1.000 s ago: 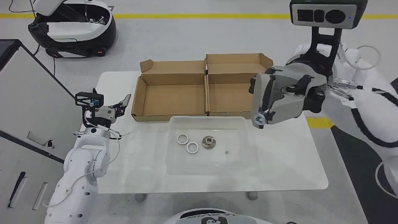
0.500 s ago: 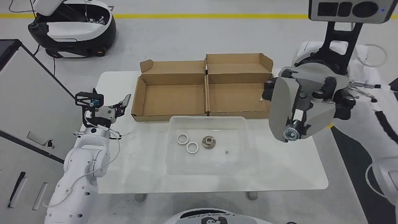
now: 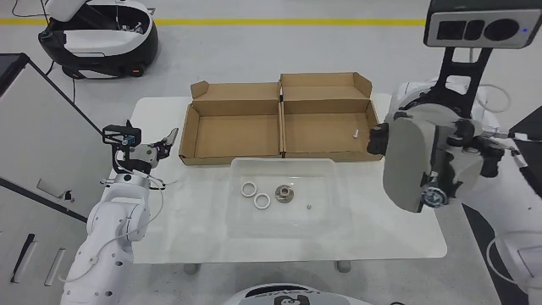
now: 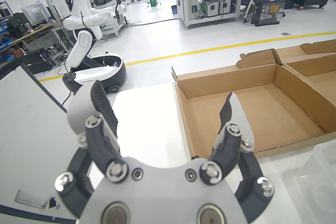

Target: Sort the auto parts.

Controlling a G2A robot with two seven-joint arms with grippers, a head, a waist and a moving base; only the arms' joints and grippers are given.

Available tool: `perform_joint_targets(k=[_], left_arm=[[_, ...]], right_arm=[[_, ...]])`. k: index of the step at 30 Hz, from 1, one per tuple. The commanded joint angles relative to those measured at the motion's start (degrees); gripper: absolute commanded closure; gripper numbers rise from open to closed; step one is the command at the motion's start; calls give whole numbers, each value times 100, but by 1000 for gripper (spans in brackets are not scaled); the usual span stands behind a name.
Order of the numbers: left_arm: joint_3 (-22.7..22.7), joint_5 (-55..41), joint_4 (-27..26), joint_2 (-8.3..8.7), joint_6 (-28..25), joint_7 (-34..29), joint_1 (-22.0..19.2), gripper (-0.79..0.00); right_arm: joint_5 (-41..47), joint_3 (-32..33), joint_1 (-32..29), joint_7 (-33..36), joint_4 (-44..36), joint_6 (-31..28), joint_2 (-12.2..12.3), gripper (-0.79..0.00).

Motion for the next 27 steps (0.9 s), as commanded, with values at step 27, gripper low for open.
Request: perform_joint_targets(k=[27], left_arm=[[0,0,0,0,0,0,0,-785]], right_arm=[[184,198,-302,-363,-243,133,-491,0]])
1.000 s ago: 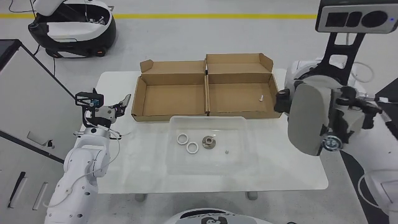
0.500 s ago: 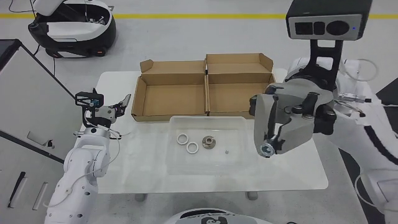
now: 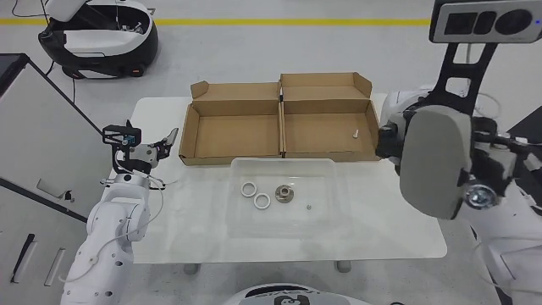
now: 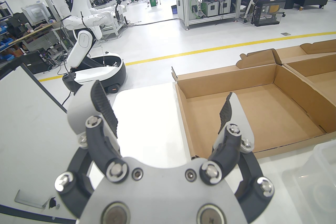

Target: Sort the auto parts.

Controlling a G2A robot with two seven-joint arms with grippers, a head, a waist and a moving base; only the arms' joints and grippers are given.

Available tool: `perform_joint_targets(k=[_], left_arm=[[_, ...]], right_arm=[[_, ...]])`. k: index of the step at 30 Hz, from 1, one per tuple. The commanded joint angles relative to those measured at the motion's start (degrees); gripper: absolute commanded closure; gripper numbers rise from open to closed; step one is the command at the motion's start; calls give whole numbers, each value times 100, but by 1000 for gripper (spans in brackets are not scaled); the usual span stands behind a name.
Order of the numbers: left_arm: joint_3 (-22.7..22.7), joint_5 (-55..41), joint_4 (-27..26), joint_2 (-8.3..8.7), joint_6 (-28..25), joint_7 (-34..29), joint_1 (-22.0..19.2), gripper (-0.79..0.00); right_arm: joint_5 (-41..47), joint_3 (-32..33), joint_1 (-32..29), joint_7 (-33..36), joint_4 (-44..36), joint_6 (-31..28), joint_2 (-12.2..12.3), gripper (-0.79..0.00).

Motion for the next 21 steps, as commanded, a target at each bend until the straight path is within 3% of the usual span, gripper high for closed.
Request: perform_joint_targets(k=[1,12,21], left_arm=[[0,0,0,0,0,0,0,-785],[0,0,0,0,0,0,0,-785],[0,0,0,0,0,0,0,-785]], right_arm=[[-97,34,15,40,37,108,-20,0],[-917,150,-17,-3,99,871,-118,0],[-739,127,-228,-272,-23,612,-274,0]])
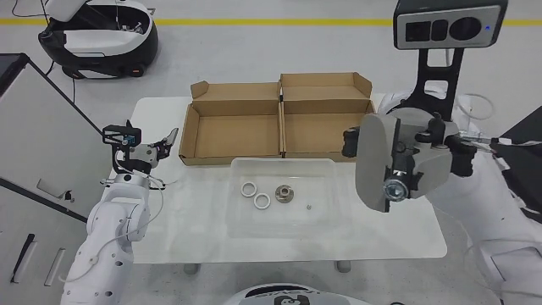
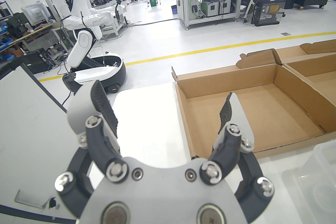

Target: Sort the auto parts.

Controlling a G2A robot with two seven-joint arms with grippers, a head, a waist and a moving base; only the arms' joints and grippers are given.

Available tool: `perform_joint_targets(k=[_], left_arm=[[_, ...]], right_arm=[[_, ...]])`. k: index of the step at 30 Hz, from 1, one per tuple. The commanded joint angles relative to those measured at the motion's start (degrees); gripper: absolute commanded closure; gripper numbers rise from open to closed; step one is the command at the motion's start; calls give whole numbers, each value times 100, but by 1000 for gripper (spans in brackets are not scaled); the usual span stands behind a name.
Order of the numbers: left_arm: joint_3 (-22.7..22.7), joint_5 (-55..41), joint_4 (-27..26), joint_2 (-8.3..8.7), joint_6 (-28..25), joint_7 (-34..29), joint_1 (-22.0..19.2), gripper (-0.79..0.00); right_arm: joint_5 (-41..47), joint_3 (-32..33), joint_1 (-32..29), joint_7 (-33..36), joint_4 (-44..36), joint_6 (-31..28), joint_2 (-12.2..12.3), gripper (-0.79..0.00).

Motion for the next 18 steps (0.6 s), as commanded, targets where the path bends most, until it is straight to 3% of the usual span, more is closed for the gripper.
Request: perform_joint_targets(k=[1,18], left_arm=[[0,0,0,0,0,0,0,-785],[0,0,0,0,0,0,0,-785]], right_arm=[[-26,-6,-37,-47,-1,-55,-28,0],[-54,-11,-70,-117,26,-110,-47,0]])
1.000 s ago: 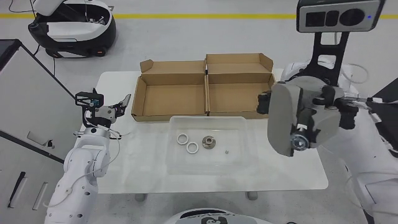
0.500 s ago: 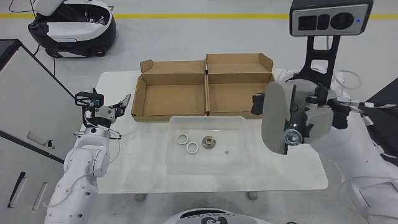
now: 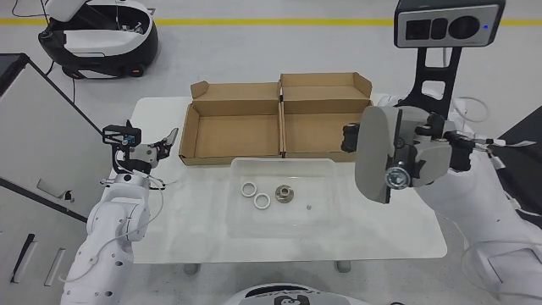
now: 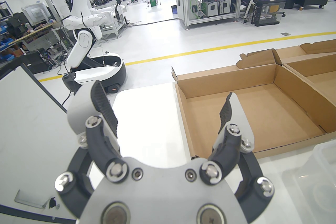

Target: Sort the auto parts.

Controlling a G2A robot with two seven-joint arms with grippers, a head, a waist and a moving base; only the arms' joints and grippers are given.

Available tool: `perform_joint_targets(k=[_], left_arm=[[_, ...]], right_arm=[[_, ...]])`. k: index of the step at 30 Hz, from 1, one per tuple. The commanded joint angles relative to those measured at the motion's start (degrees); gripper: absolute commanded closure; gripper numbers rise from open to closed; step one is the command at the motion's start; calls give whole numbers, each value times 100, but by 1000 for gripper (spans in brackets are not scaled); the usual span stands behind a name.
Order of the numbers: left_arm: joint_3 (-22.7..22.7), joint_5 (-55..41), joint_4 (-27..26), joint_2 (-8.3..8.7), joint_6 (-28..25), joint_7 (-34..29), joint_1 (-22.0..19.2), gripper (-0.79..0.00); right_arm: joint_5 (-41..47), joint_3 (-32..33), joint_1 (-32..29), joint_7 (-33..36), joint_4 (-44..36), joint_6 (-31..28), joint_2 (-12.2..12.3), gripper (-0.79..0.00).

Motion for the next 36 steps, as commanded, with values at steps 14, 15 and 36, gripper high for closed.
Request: perform_joint_targets(k=[14,15,36], left_arm=[[0,0,0,0,0,0,0,-785],[0,0,0,0,0,0,0,-785],[0,0,0,0,0,0,0,-785]], right_arm=[[0,0,0,0,0,0,0,0],[0,0,0,0,0,0,0,0],[-397,1156,-752,218,69,589,137,0]])
